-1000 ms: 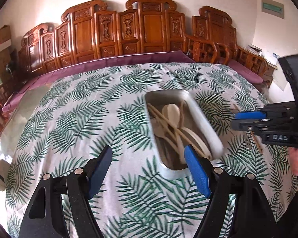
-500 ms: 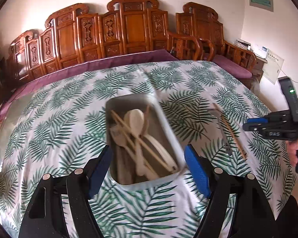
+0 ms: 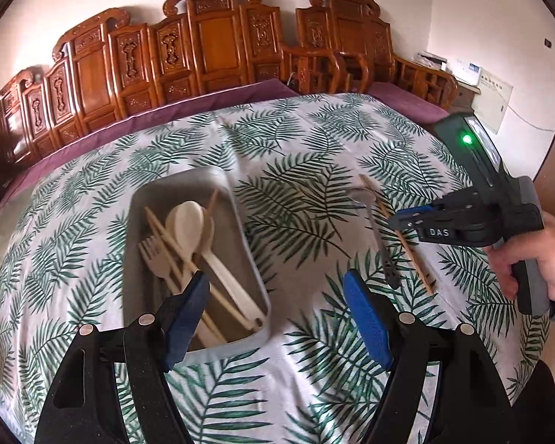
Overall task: Organize utensils
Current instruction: 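Grasp the metal spoon with the left tool while the right tool grasps a wooden chopstick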
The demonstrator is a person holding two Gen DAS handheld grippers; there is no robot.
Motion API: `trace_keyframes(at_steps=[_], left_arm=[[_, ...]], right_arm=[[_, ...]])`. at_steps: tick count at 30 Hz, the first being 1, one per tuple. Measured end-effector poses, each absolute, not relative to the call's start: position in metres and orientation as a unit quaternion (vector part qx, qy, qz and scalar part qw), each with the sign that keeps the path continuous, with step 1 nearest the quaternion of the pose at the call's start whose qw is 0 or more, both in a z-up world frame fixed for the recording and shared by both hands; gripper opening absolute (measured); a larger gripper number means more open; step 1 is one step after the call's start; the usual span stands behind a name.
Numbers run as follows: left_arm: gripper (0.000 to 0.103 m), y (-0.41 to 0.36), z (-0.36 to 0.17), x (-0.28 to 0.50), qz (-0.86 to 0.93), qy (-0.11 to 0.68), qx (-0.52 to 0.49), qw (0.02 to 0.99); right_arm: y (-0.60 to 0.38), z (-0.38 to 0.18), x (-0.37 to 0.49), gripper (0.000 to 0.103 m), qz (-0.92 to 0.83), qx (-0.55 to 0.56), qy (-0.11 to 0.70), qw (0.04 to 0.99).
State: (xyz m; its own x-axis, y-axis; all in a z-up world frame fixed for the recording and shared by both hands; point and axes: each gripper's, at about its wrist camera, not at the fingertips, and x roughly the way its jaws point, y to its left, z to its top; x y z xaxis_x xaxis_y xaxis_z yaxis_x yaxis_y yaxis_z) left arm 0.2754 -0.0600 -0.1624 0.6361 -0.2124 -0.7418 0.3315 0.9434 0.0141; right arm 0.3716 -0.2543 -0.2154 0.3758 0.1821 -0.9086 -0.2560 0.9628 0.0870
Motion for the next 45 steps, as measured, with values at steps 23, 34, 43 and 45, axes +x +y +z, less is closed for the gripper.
trace_keyframes(at_steps=[23,34,43,45], left_arm=[[0.072,-0.130,-0.199,0.315,-0.178,0.432,0.092,0.880],[0.068,-0.164,-0.221,0.346,-0.192,0.462,0.093,0.861],[0.046,-0.181,-0.230,0.365,-0.201,0.485,0.080,0.847],[0.040,-0.185,-0.232,0.368,-0.205,0.490,0.078,0.844]], right_arm=[[-0.280,-0.217,0.362,0.006,0.139,-0.059,0.549,0.822],[-0.305,-0.219,0.347,0.006,0.129,-0.055,0.548,0.825],[-0.315,-0.220,0.339,0.006,0.135,-0.040,0.537,0.832],[-0.315,-0.221,0.338,0.006,0.134,-0.038,0.535,0.833]])
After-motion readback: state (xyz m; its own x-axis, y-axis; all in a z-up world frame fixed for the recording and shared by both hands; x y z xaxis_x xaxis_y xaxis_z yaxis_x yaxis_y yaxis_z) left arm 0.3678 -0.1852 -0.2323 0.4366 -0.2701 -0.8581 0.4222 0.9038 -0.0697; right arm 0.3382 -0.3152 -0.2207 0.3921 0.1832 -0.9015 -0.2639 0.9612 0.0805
